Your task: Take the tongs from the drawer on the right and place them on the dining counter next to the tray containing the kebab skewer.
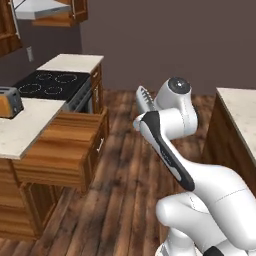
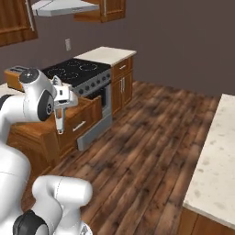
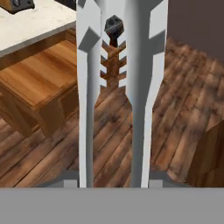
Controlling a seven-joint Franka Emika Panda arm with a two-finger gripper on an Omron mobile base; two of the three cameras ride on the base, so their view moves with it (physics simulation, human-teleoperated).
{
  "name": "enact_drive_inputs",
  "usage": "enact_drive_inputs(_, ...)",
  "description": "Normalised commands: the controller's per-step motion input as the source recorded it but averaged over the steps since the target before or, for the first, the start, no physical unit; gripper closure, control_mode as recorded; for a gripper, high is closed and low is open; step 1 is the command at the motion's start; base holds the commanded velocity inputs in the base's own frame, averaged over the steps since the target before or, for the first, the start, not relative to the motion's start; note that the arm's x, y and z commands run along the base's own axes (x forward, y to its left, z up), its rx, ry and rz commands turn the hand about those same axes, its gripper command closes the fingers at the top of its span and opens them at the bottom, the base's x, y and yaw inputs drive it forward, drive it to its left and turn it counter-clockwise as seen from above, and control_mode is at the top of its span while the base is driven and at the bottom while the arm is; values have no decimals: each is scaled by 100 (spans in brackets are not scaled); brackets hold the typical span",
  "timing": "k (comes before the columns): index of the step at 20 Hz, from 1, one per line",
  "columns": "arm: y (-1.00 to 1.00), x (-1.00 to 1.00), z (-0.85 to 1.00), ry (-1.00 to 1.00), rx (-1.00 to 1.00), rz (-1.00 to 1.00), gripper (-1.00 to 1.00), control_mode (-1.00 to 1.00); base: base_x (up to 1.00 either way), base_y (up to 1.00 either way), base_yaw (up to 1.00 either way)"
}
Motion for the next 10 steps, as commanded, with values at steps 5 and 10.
enact_drive_inputs(5,0,0,0,0,0,0,100,100,-25,-3,-40)
enact_drive_inputs(10,0,0,0,0,0,0,100,100,-12,0,-35)
